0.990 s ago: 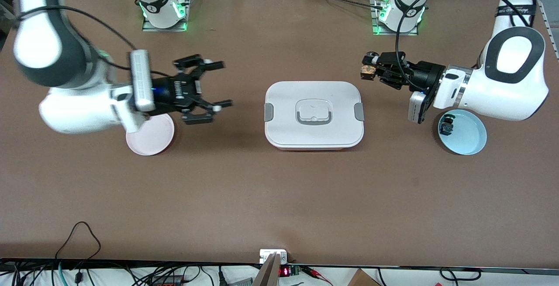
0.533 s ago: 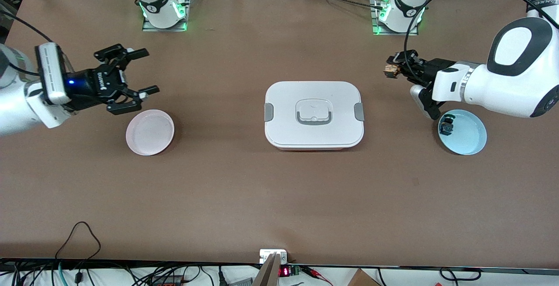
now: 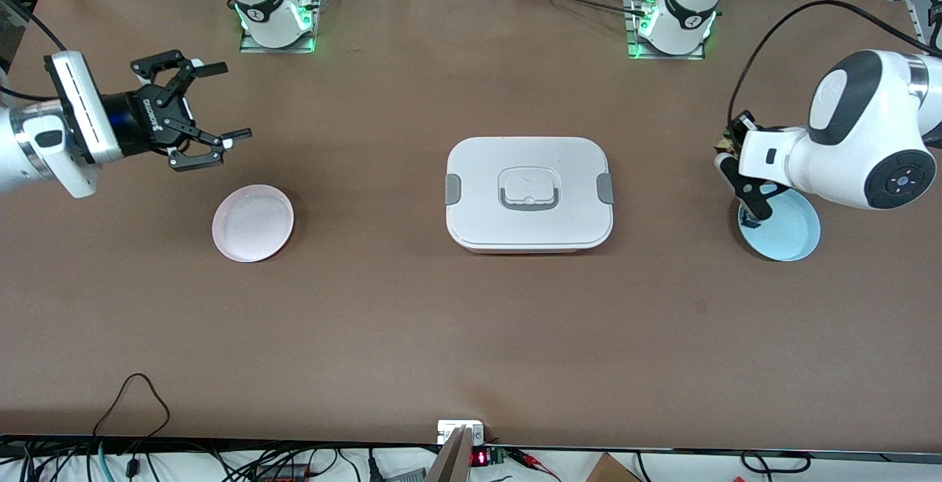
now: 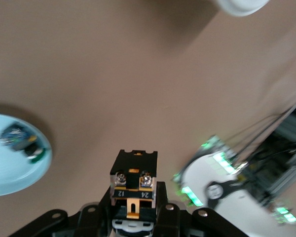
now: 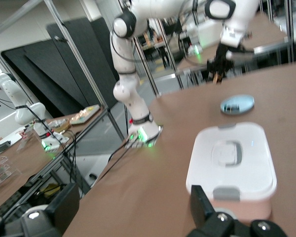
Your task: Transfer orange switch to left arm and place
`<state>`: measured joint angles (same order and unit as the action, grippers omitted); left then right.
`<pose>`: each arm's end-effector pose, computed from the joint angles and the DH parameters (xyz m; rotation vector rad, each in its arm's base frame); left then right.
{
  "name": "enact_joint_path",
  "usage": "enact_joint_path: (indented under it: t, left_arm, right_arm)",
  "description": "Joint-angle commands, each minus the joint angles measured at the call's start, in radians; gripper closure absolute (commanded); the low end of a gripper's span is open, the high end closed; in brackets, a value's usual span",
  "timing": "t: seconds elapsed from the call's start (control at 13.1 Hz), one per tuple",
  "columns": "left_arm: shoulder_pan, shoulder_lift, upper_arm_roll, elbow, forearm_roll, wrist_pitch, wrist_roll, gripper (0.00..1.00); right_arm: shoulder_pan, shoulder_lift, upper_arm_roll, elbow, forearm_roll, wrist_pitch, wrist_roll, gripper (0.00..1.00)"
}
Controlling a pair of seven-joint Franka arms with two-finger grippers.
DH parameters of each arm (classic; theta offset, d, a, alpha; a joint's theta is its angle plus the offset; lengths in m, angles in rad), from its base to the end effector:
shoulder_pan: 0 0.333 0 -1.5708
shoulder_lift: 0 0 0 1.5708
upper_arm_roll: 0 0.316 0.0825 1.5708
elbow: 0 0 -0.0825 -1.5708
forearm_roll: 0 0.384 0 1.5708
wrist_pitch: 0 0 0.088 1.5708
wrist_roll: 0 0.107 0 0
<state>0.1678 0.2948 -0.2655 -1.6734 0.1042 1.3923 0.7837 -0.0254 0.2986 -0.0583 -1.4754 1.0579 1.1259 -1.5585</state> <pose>0.5713 -0.0314 0.4062 2.5826 -1.2538 -0.7981 0.5917 0.0730 0.5409 -1.3532 -1.4209 -0.4122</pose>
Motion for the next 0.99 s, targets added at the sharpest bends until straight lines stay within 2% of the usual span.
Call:
enact_joint_path:
  t: [0.0,0.23,0.46,0.61,0.69,0.91]
  left_arm:
    - [-0.004,0.052,-0.003,0.011,0.135,0.088,0.118,0.82]
    - [0.016,0.09,0.0,-0.015,0.238,0.201,0.239,0.82]
    - [0.055,0.132,0.0,-0.057,0.31,0.266,0.326,0.81]
    - [0.073,0.145,0.0,-0.092,0.411,0.33,0.391,0.81]
    - [0.091,0.158,0.0,-0.116,0.458,0.358,0.397,0.81]
    - [0.128,0.239,0.0,-0.143,0.581,0.37,0.399,0.82]
  right_arm:
    - [-0.007,-0.065,0.0,0.044,-0.183,-0.005,0.195,0.0]
    - [-0.001,-0.199,0.011,0.05,-0.463,0.012,0.475,0.0]
    - [0.008,-0.283,0.02,0.044,-0.643,0.047,0.677,0.0]
    - [0.07,-0.314,0.034,0.041,-0.865,0.113,0.871,0.0]
    - [0.088,-0.337,0.035,0.037,-0.925,0.115,0.903,0.0]
    - [0.117,-0.34,0.035,0.04,-1.016,0.118,0.951,0.0]
